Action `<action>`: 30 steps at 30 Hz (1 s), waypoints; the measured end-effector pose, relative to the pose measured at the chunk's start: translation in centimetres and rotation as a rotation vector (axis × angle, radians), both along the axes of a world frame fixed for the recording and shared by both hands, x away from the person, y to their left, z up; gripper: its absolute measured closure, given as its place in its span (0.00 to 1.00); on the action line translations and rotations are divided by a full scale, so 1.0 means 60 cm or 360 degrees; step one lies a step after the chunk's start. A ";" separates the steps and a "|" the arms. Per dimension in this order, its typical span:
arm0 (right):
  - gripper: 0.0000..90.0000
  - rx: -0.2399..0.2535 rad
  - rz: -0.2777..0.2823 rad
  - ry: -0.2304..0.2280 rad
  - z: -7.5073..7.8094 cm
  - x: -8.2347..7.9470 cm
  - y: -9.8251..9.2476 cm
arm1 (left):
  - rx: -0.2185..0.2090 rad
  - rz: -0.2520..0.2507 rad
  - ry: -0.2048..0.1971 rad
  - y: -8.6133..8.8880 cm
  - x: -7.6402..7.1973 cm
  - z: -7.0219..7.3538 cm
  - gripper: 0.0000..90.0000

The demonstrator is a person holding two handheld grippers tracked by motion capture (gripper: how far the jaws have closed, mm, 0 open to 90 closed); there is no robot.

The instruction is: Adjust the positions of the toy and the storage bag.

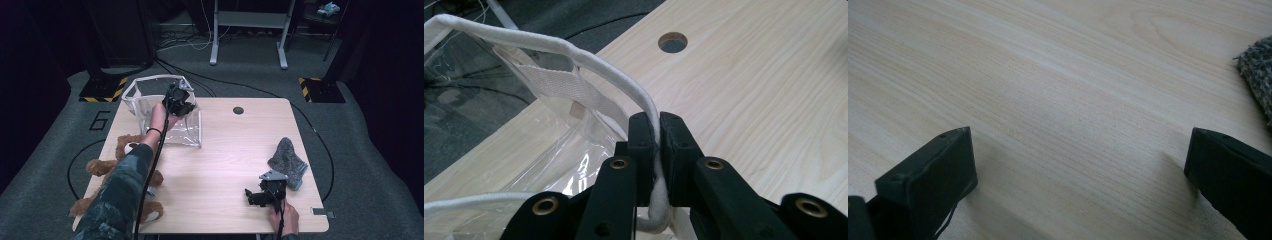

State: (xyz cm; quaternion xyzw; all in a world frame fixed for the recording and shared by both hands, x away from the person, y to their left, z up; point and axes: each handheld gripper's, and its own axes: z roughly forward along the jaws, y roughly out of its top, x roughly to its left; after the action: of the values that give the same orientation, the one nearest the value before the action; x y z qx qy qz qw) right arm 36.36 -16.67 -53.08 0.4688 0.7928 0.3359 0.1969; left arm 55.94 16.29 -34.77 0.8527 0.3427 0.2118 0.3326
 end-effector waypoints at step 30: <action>0.00 0.0006 -0.0006 -0.0001 0.000 0.000 0.000 | -0.0034 -0.0092 0.0059 -0.105 -0.018 0.000 0.93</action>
State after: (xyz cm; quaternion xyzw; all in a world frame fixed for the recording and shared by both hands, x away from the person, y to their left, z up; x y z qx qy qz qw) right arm 36.37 -16.64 -53.08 0.4705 0.7913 0.3371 0.1970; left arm 54.88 9.96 -34.80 0.8624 0.3262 0.1828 0.3413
